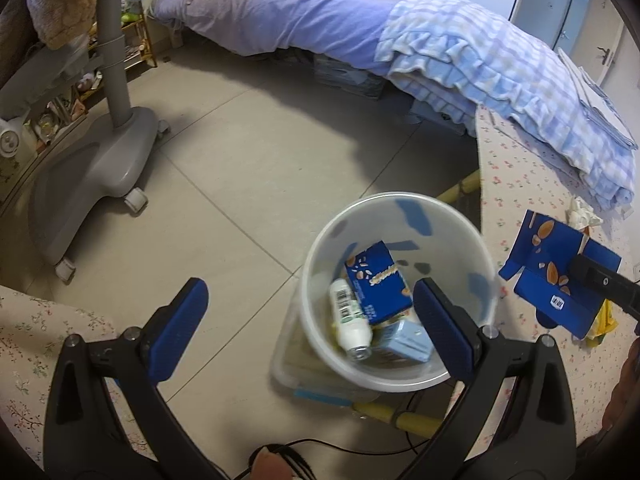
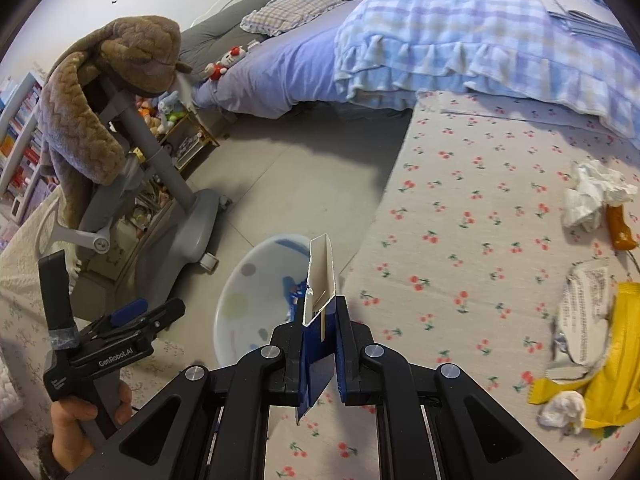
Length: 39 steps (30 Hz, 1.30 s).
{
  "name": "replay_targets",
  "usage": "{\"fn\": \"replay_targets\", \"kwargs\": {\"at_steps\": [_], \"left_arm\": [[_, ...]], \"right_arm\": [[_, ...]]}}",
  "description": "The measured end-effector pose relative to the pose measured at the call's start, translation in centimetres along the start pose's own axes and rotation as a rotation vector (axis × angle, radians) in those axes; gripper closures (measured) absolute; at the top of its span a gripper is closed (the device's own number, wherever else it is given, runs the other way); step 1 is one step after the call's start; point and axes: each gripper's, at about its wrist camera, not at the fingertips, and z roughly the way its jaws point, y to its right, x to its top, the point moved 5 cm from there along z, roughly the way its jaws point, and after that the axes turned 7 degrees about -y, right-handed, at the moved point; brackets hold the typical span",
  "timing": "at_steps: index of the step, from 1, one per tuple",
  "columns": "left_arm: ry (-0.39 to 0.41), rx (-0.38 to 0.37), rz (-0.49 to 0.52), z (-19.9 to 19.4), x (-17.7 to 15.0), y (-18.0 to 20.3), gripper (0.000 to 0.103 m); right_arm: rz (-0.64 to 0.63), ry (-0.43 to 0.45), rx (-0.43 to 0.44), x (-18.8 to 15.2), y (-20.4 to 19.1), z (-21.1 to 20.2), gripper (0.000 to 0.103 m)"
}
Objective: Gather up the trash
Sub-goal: 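Lower the blue box into the bucket and open the left tool, then drop the blue box flap into the bucket with the right tool, then grasp the yellow plastic bag on the mattress with the right tool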
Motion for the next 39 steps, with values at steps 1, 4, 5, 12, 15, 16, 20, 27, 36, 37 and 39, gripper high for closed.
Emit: {"fn": "replay_targets", "kwargs": {"at_steps": [1, 4, 5, 12, 15, 16, 20, 27, 36, 37, 39], "left_arm": [[-0.003, 0.007, -0.005, 0.1, -0.1, -0.4, 0.001], [-0.010, 0.017, -0.028, 0.2, -0.3, -1.5, 0.001], [-0.012, 0.020, -0.035, 0.2, -0.3, -1.8, 0.001], [-0.026, 0.045, -0.055, 0.5, -0.8, -3.7, 0.001], [-0.023, 0.031, -0.077, 0.3, -0.6, -4.2, 0.001], [-0.021, 0.029, -0.080, 0.3, -0.6, -4.3, 0.001], [-0.019, 0.023, -0.081, 0.1, -0.5, -4.1, 0.001], [-0.017, 0.018, -0.069, -0.2, -0.6, -3.6, 0.001], [-0.020, -0.009, -0.045, -0.5, -0.6, -1.6, 0.001], [-0.019, -0.013, -0.040, -0.6, -0.6, -1.2, 0.001], [-0.017, -0.021, -0.030, -0.6, -0.6, -0.5, 0.001]], "right_arm": [[-0.005, 0.000, 0.004, 0.1, -0.4, 0.3, 0.092], [-0.016, 0.003, 0.021, 0.4, -1.4, 1.1, 0.090], [-0.020, 0.004, 0.028, 0.4, -1.7, 1.3, 0.088], [-0.012, -0.010, 0.067, 0.8, -2.8, 3.3, 0.039], [-0.014, 0.020, 0.048, 0.9, -2.8, 3.1, 0.030], [-0.019, 0.015, 0.042, 0.9, -2.8, 3.2, 0.030], [-0.024, 0.018, 0.019, 1.0, -2.6, 3.0, 0.029], [-0.025, 0.021, -0.016, 0.6, -1.9, 2.0, 0.025], [-0.032, 0.065, -0.144, -0.3, 1.4, -1.5, 0.008], [-0.037, 0.073, -0.164, -0.4, 1.8, -2.0, 0.001], [-0.046, 0.092, -0.209, -0.8, 3.1, -3.3, 0.000]]}}
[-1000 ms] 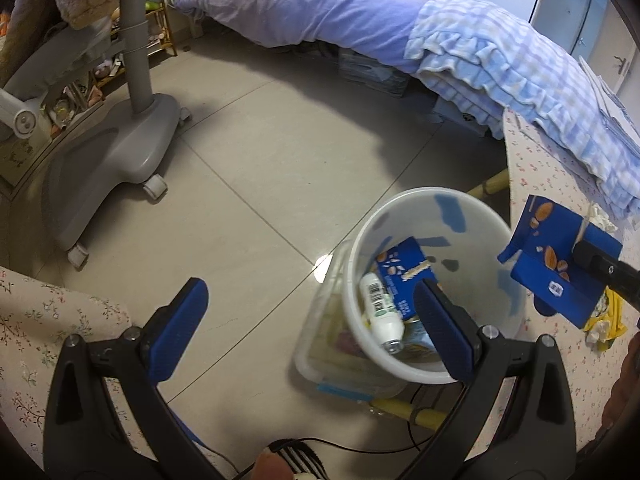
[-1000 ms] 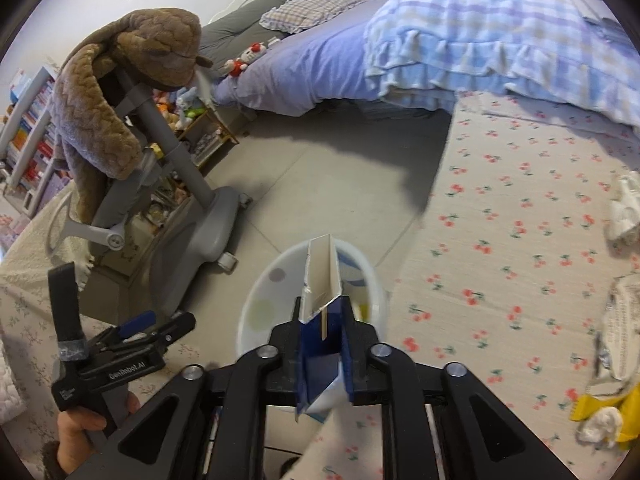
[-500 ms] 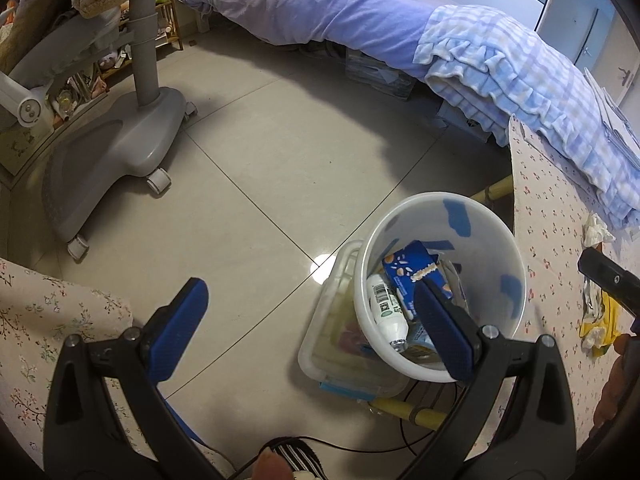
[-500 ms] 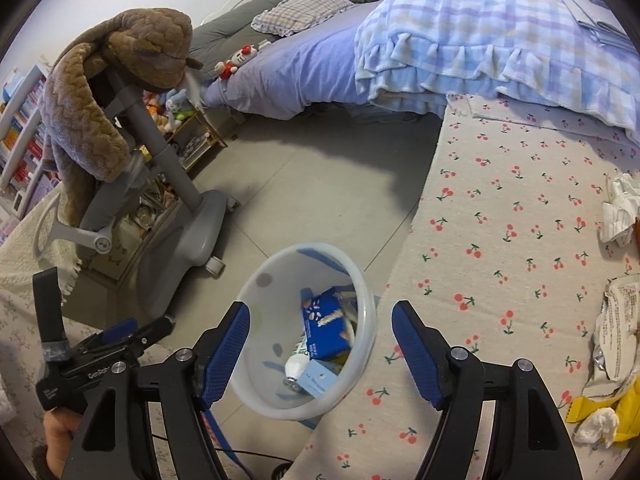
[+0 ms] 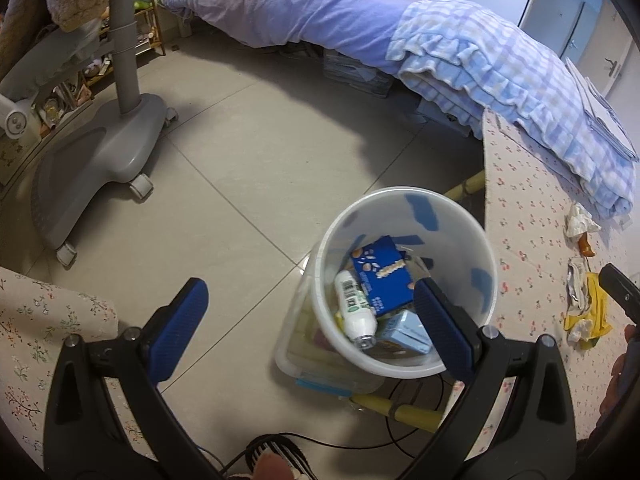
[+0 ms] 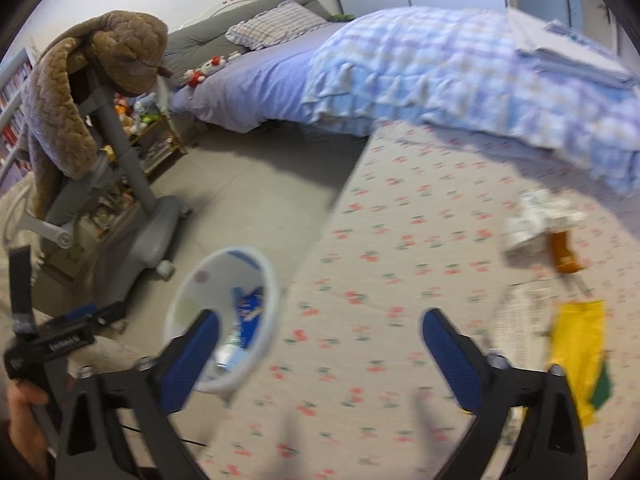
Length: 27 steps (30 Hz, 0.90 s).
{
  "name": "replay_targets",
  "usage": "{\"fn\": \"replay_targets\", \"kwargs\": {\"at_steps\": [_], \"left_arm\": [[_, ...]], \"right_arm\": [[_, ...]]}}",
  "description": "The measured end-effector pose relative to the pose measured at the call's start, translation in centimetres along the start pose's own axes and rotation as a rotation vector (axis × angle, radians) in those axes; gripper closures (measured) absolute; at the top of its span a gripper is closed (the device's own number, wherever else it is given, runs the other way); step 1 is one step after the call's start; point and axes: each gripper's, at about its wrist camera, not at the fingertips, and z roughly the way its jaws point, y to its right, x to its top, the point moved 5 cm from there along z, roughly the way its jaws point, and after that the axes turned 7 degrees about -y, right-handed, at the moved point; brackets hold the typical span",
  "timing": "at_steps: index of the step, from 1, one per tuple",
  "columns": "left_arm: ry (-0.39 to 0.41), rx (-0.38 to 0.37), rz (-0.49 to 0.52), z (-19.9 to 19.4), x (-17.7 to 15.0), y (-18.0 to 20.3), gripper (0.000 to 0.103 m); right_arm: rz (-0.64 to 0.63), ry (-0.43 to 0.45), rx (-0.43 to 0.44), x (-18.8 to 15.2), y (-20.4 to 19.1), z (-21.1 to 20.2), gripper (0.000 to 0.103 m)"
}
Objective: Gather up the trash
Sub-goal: 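Grasp the yellow plastic bag on the mattress with the right tool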
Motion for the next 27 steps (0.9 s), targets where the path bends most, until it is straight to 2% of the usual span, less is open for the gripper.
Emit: {"fn": "replay_targets", "kwargs": {"at_steps": [5, 11, 14, 16, 20, 27], "left_arm": [[0.002, -0.019, 0.035, -0.2, 0.0, 2.4, 0.001], [0.007, -0.043, 0.072, -0.4, 0.0, 5.4, 0.001], [0.008, -0.057, 0.096, -0.5, -0.1, 7.3, 0.001], [0.008, -0.062, 0.112, -0.5, -0.2, 8.4, 0.001], [0.005, -0.069, 0.146, -0.3, -0.6, 10.5, 0.001], [-0.007, -0.078, 0.193, 0.3, -1.2, 13.7, 0.001]], "right_arm": [[-0.001, 0.019, -0.097, -0.9, 4.1, -2.3, 0.000], [0.081, 0.003, -0.177, -2.3, 10.2, -3.8, 0.000], [0.052, 0.067, -0.269, -3.0, 12.5, -4.8, 0.000], [0.026, 0.065, -0.326, -3.3, 13.8, -5.0, 0.000], [0.090, 0.014, -0.246, -4.1, 15.9, -4.7, 0.000], [0.131, -0.016, -0.206, -5.4, 16.7, -4.0, 0.000]]}}
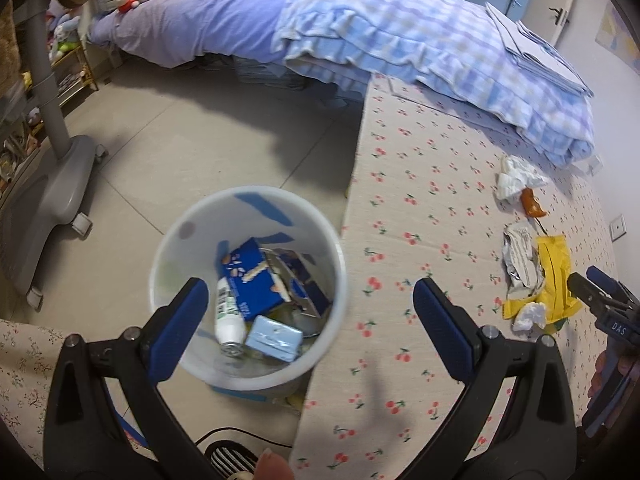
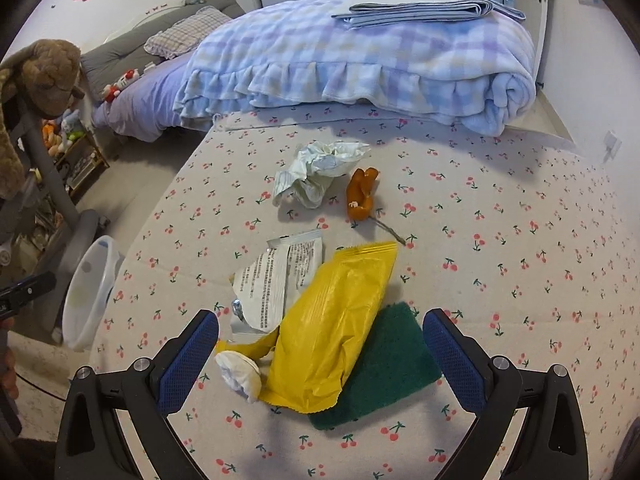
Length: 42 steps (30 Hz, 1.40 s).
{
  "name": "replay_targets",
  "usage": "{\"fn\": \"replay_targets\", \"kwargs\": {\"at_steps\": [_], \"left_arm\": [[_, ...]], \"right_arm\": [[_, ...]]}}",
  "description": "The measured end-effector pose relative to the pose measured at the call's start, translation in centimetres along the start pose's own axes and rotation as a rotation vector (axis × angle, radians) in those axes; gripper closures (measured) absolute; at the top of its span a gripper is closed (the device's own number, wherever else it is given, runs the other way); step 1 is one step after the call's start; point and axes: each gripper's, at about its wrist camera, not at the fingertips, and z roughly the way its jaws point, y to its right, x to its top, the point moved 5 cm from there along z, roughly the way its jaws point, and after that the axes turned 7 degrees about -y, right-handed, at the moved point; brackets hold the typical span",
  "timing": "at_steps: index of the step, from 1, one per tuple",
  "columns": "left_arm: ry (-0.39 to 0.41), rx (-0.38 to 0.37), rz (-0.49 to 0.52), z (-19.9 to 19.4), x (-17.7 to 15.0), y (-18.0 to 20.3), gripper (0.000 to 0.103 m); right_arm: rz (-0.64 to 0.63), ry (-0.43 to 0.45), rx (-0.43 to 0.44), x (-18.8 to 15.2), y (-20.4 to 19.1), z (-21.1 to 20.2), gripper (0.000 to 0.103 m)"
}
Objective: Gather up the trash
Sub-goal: 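Grasp the yellow plastic bag on the mattress with the right tool, then grasp the printed white paper wrapper with the left tool while the right lifts the bag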
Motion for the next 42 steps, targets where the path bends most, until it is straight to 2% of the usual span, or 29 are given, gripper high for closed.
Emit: {"fn": "replay_targets", "kwargs": {"at_steps": [2, 3, 7, 8, 10, 13, 16, 25, 33, 38, 42], "left_arm": [[-0.003, 0.003, 0.013, 0.2, -0.1, 0.5, 0.001], [-0.004, 0.007, 0.021, 0.3, -0.1, 0.8, 0.001], [-0.016, 0.014, 0.034, 0.7, -0.1, 1.3, 0.001], [-0.020, 0.014, 0.035, 0.8, -0.2, 1.4, 0.001], [-0.028, 0.012, 0.038, 1.0, -0.3, 1.6, 0.001], [-0.038, 0.001, 0.039, 1.2, -0.3, 2.0, 0.001], [-0.048, -0.023, 0.033, 1.3, -0.4, 2.6, 0.001], [-0.075, -0.129, 0.020, 1.6, -0.5, 6.4, 0.001], [-0.097, -0.240, 0.048, 2.3, -0.7, 12.3, 0.001], [-0.118, -0.280, 0.073, 3.8, -0.6, 16.0, 0.009], [-0.134, -0.300, 0.072, 5.1, -0.5, 17.9, 0.022]], "right_arm": [[-0.005, 0.001, -0.002, -0.2, -0.2, 0.1, 0.001], [-0.001, -0.002, 0.005, -0.3, -0.2, 0.2, 0.005], [-0.010, -0.051, 0.028, -0.9, -0.6, 1.3, 0.031], [-0.024, -0.061, 0.019, -1.1, -0.7, 1.6, 0.034], [-0.043, -0.077, 0.011, -1.4, -0.9, 2.1, 0.052], [-0.074, -0.071, -0.025, -1.6, -1.1, 2.3, 0.066], [-0.074, -0.057, 0.002, -1.5, -1.0, 1.8, 0.075], [0.014, 0.055, 0.077, 0.2, 1.6, -2.9, 0.077], [0.099, 0.087, 0.116, 0.4, 5.6, -4.9, 0.076], [0.152, 0.061, 0.148, -0.5, 8.5, -4.7, 0.076], [0.185, 0.040, 0.131, -1.1, 11.0, -4.3, 0.075]]}}
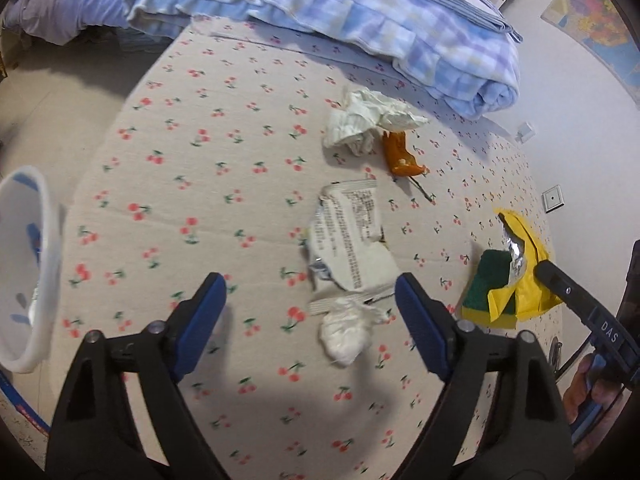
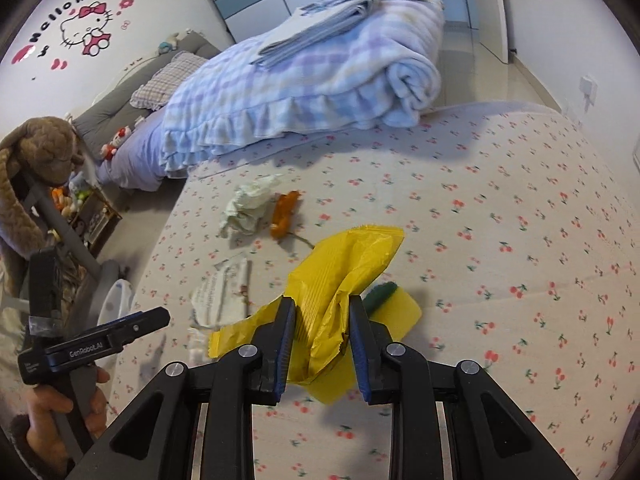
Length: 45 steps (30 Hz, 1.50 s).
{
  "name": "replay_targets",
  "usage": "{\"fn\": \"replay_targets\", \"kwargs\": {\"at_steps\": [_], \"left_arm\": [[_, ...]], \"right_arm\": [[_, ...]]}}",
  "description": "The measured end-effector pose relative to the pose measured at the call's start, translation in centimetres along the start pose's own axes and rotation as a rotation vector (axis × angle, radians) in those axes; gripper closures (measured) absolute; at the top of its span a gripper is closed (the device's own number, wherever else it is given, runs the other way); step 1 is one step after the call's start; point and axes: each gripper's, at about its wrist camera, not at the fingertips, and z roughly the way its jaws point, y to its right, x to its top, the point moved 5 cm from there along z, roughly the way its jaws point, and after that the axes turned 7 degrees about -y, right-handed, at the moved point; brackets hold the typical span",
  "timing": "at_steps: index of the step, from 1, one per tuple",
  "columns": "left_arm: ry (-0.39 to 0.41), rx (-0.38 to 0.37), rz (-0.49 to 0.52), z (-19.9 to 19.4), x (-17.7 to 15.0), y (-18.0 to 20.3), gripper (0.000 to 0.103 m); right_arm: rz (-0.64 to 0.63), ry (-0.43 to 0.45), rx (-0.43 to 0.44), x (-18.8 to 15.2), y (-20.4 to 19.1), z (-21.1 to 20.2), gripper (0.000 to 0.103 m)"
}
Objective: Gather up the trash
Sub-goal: 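Grasp the printed white paper wrapper with the left tool while the right lifts the bag, then carry the paper wrapper into the bucket with the left tool while the right carries the bag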
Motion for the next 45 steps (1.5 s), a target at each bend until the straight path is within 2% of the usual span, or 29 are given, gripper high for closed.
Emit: {"fn": "replay_targets", "kwargs": {"at_steps": [5, 7, 9, 12, 13, 16, 23, 31, 45], "left_arm": [[-0.019, -0.021, -0.025, 2.1, 0.5, 0.9, 0.038], [-0.033, -0.029, -0.037, 2.9, 0.6, 1.1, 0.050], [-0.033, -0.030, -0.041, 3.3, 0.6, 1.3, 0.057], [-0.032, -0.025, -0.024, 3.6, 0.8, 1.8, 0.074], [-0.025, -0.024, -0.022, 3.6, 0.9, 1.8, 0.082], [0.001, -0.038, -0.020, 3.3, 1.4, 2.0, 0.089], [0.084, -0.063, -0.007, 1.6, 2.3, 2.4, 0.093], [0.122, -0.064, 0.007, -0.1, 2.2, 2.3, 0.093], [0.193, -0.034, -0.058, -4.7, 1.6, -3.0, 0.093]], "right_arm": [[0.058, -0.038, -0.025, -0.5, 3.7, 0.7, 0.072], [0.076, -0.052, -0.033, -0.5, 4.9, 1.1, 0.072], [0.082, -0.060, -0.046, -0.5, 5.9, 1.3, 0.073], [0.088, -0.067, -0.053, -0.5, 6.9, 1.5, 0.074], [0.091, -0.067, -0.051, -0.4, 7.3, 1.4, 0.075], [0.096, -0.054, -0.047, 0.0, 7.6, 1.1, 0.075], [0.083, -0.014, -0.012, 1.0, 6.7, -0.4, 0.075], [0.052, -0.002, 0.008, 1.4, 4.5, -1.0, 0.075], [-0.025, -0.018, 0.048, 1.5, -1.9, 0.4, 0.075]]}}
